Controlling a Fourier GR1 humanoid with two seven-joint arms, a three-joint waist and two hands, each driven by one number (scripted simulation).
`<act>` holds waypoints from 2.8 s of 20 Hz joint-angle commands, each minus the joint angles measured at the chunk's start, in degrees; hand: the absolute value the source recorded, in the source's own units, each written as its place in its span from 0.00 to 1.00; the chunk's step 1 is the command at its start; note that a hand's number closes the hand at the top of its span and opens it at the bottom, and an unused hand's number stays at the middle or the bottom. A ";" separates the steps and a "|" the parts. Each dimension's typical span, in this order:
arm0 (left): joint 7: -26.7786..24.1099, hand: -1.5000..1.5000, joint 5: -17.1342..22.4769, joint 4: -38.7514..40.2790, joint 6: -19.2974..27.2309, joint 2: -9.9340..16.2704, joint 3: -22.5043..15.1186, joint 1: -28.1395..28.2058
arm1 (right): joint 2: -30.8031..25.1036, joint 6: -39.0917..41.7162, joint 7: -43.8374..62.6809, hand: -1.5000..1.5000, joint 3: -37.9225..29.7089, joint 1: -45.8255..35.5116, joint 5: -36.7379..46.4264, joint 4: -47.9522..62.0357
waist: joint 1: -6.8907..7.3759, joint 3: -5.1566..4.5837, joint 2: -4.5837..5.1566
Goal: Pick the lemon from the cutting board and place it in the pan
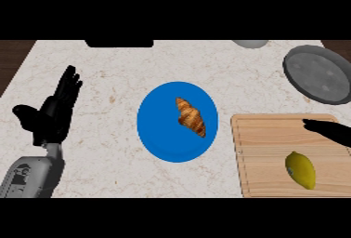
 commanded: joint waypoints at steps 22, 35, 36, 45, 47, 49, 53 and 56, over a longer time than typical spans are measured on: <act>3.01 0.50 -4.02 -7.12 -2.94 -3.59 1.35 4.56 | 10.64 -0.68 1.98 0.00 4.94 -3.89 26.08 3.96 | 0.19 -0.01 -0.04; 0.64 0.50 -6.20 -1.20 -3.42 -5.11 3.28 0.67 | 13.84 -3.73 -1.64 0.00 7.89 -6.39 37.21 14.09 | 0.16 -0.01 0.02; 2.45 0.50 -3.50 -5.56 -5.64 -3.23 5.45 3.65 | 15.81 -0.90 1.83 0.00 8.17 -2.01 36.17 6.33 | 0.06 -0.03 -0.07; 2.15 0.50 -4.70 -5.74 -5.93 -4.23 5.46 4.24 | 14.13 -9.05 -11.02 1.00 8.20 -4.17 40.01 15.32 | 0.11 -0.02 -0.03; 1.00 0.50 -5.79 -2.62 -5.19 -5.95 4.54 2.44 | 15.81 -8.28 -10.36 1.00 8.17 -4.56 40.69 13.93 | -0.01 -0.02 -0.02; 0.55 0.50 -3.48 2.09 -7.79 -2.55 8.47 -1.94 | 17.17 -11.69 -11.86 1.00 8.38 -7.98 42.07 19.51 | 0.07 -0.02 0.05; 1.16 0.50 -5.67 0.85 -5.18 -5.34 5.59 -1.66 | 28.03 -7.21 6.34 1.00 5.49 -9.24 40.70 15.57 | -0.04 -0.06 0.12; 1.87 0.50 -5.44 -1.13 -5.59 -4.76 5.54 -1.29 | 37.64 -6.32 23.44 1.00 -0.22 -15.02 40.48 16.49 | 0.97 -0.15 0.11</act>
